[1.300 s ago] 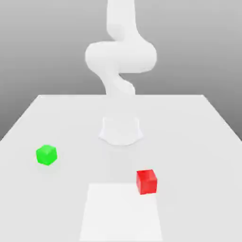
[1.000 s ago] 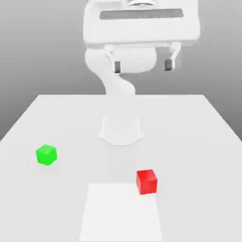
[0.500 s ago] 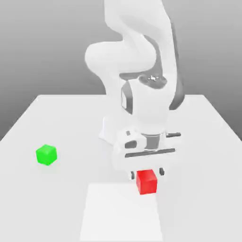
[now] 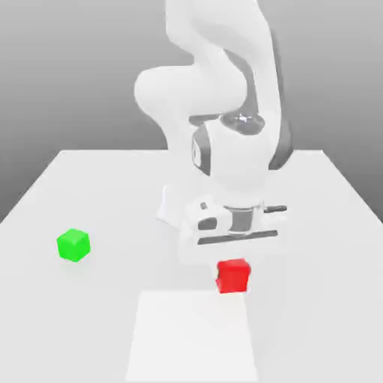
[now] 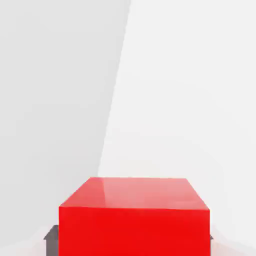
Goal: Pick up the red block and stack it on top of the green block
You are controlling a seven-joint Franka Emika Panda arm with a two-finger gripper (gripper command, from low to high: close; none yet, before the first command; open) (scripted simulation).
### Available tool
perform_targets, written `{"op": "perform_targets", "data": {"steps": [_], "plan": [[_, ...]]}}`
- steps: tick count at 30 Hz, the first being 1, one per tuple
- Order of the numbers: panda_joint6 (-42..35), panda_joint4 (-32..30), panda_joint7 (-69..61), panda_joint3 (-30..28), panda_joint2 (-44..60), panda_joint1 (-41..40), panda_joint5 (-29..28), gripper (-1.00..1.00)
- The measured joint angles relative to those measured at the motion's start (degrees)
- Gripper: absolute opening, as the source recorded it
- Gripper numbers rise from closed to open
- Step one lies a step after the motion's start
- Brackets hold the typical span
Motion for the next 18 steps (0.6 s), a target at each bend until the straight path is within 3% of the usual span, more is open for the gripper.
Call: {"op": "perform_targets", "data": {"steps": [18], "plan": [[-10.53, -1.89, -22.87, -28.06, -13.25, -35.92, -18.64, -1.00]]}}
